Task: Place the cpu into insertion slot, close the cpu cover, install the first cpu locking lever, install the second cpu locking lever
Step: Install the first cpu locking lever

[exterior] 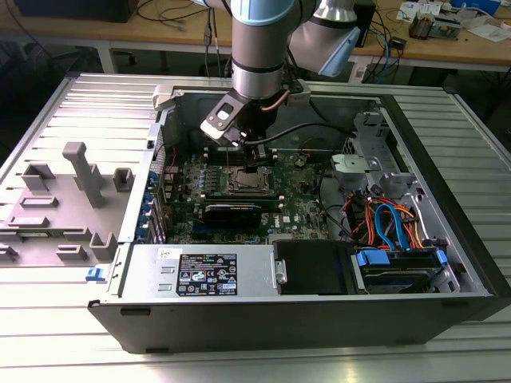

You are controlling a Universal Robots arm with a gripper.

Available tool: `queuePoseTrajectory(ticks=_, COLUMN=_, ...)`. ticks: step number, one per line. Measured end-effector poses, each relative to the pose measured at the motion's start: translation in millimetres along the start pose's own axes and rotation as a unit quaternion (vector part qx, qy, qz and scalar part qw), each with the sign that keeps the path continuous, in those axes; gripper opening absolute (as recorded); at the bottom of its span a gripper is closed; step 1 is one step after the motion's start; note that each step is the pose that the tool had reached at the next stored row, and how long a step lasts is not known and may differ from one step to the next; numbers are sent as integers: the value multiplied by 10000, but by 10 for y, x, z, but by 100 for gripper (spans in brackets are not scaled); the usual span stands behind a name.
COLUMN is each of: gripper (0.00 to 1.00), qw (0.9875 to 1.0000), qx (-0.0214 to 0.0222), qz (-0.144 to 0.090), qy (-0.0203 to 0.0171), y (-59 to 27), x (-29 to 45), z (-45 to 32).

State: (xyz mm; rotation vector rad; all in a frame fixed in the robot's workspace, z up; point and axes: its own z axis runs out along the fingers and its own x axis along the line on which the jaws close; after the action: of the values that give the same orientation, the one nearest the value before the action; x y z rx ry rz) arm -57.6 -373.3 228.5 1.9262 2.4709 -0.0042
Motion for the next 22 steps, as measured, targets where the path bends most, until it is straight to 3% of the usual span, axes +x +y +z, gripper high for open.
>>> queuePoseTrajectory(ticks=22, gripper=11, qw=9999, qx=-1, qz=-122, qy=1, y=0, x=0, z=0)
